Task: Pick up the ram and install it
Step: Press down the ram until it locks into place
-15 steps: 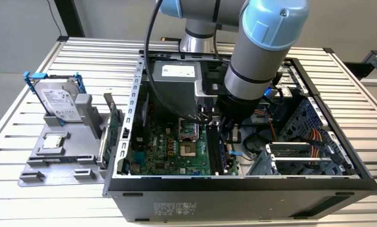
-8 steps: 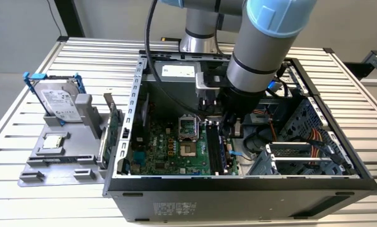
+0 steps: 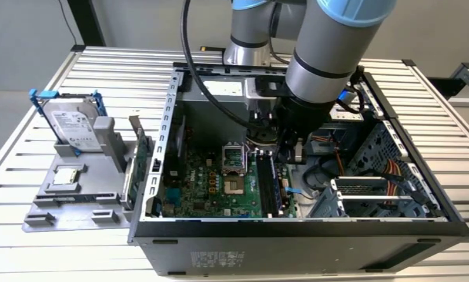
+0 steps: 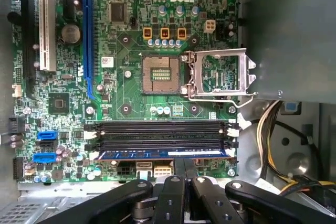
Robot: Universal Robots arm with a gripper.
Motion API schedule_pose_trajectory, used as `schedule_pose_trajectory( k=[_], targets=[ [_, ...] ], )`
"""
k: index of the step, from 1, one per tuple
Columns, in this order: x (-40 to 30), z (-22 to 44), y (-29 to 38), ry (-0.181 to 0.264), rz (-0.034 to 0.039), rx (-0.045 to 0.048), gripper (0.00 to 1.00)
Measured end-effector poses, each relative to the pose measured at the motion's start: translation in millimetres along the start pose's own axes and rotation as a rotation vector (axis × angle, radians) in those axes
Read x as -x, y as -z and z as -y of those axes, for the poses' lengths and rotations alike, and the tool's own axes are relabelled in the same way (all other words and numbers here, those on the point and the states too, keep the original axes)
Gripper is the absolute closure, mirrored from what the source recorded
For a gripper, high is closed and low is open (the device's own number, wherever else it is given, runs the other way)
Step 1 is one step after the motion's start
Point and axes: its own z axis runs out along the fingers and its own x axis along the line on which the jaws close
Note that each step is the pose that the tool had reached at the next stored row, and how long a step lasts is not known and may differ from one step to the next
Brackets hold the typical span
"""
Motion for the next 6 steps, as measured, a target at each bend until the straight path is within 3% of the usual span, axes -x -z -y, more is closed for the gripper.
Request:
schedule_pose_trajectory(
  k=[6],
  targets=[
    [0.0, 0.0, 0.6, 0.000, -0.0001, 0.0000, 1.00]
  ],
)
